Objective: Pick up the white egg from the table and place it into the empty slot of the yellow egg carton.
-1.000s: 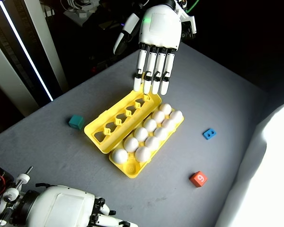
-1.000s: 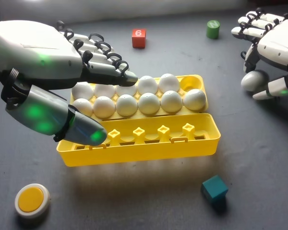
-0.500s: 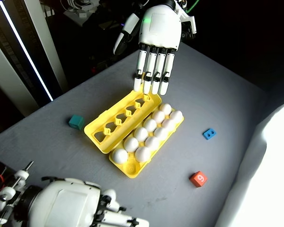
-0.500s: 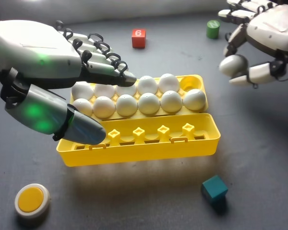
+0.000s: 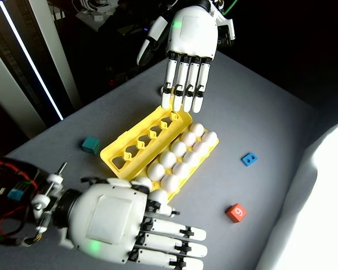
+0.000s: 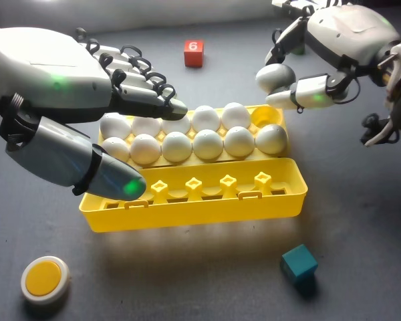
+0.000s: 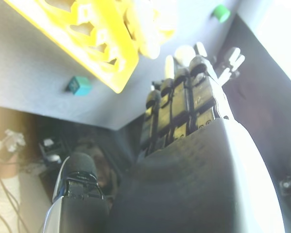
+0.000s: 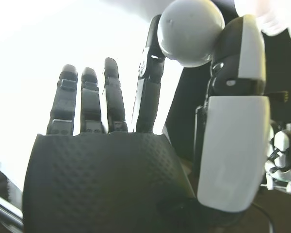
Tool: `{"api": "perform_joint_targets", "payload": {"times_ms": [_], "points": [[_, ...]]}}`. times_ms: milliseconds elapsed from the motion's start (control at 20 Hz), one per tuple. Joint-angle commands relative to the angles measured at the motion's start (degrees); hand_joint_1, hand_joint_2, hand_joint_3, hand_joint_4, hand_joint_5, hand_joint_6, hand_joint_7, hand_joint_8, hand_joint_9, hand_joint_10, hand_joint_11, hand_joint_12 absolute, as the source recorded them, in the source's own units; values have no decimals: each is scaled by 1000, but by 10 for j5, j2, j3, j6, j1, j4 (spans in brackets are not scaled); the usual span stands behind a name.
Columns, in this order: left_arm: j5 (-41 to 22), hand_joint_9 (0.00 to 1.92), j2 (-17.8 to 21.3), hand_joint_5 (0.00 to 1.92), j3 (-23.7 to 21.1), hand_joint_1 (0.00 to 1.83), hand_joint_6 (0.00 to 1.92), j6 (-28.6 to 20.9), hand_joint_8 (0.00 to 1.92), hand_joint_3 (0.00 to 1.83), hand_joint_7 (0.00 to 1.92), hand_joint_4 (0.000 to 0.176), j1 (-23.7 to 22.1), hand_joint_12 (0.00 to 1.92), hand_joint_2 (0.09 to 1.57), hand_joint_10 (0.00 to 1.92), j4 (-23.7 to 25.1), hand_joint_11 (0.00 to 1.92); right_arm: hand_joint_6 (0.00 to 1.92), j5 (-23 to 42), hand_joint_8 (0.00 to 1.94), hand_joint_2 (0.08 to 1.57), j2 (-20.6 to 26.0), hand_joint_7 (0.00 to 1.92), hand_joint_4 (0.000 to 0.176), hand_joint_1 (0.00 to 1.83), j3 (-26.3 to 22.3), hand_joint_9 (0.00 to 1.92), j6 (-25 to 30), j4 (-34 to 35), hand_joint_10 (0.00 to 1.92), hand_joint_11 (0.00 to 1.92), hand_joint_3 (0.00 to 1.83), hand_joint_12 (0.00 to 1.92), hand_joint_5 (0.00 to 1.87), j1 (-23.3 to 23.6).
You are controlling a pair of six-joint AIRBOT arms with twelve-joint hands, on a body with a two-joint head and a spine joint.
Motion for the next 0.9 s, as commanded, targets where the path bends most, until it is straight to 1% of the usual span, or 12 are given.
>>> {"api": "perform_joint_targets", "payload": {"times_ms": [0, 100, 150, 200, 300, 400, 450, 500, 550, 600, 700, 850], "points": [[30, 57, 0, 110, 1, 0, 3, -1, 3, 0, 82, 0, -3, 82, 1174, 3, -19, 0, 766, 64, 3, 1043, -1, 198, 105, 1092, 0, 0, 3, -7, 0, 0, 0, 0, 1127, 11], [30, 66, 0, 133, 1, 0, 7, -1, 5, 0, 99, 0, -2, 97, 1171, 4, -19, 0, 749, 52, 2, 1040, -10, 200, 102, 1096, 1, 0, -3, -6, 0, 0, 0, 0, 1136, 21], [30, 71, 0, 126, 1, 0, 1, -1, 2, 0, 96, 0, -2, 120, 1169, 1, -19, 0, 693, 48, 1, 1029, -15, 201, 64, 1115, 1, 0, -5, -6, 0, 0, 0, 0, 1170, 23], [30, 48, 0, 109, 1, 0, 1, -1, 2, 0, 73, 0, -1, 53, 1161, 1, -19, 0, 695, 46, 0, 1029, -20, 193, 61, 1115, 2, 0, -9, -6, 0, 0, 0, 0, 1169, 23], [30, 50, 0, 125, 1, 0, 8, -1, 8, 0, 82, 0, -1, 8, 1158, 10, -18, 14, 733, 38, 4, 1036, -26, 230, 91, 1101, 3, 0, -12, -6, 0, 0, 2, 0, 1147, 23], [30, 73, 0, 146, 1, 0, 14, -1, 15, 0, 106, 0, -1, 20, 1166, 17, -18, 41, 716, 31, 7, 1034, -29, 255, 69, 1109, 3, 0, -15, -6, 0, 0, 0, 0, 1155, 22], [30, 75, 0, 147, 1, 0, 13, -1, 14, 2, 109, 0, -1, 21, 1169, 17, -18, 42, 755, 29, 2, 1042, -30, 250, 104, 1093, 3, 0, -15, -6, 0, 0, 2, 0, 1132, 21], [30, 68, 0, 138, 1, 0, 8, -1, 9, 0, 101, 0, -1, 21, 1161, 12, -18, 40, 734, 27, 2, 1038, -30, 257, 99, 1098, 3, 0, -16, -6, 0, 0, 0, 0, 1145, 20], [30, 58, 0, 131, 1, 0, 4, -1, 5, 0, 93, 0, -1, 18, 1156, 7, -18, 29, 752, 27, 2, 1043, -30, 239, 68, 1104, 3, 0, -18, -6, 0, 0, 1, 0, 1133, 20], [30, 61, 0, 139, 1, 0, 7, -1, 6, 0, 97, 0, -1, 19, 1153, 7, -18, 31, 742, 27, 5, 1040, -30, 251, 87, 1100, 3, 0, -18, -6, 0, 0, 0, 0, 1140, 19], [30, 57, 0, 129, 1, 0, 1, -1, 2, 0, 91, 0, 0, 17, 1155, 4, -18, 23, 652, 27, 4, 1022, -30, 276, 77, 1115, 3, 0, -24, -6, 0, 0, 0, 0, 1192, 16], [31, 22, 0, 92, 1, 0, 4, -1, 4, 1, 49, 0, 0, 0, 1164, 4, -19, 0, 710, 26, 7, 1032, -30, 268, 115, 1096, 3, 0, -25, -6, 0, 0, 1, 0, 1157, 10]]}}
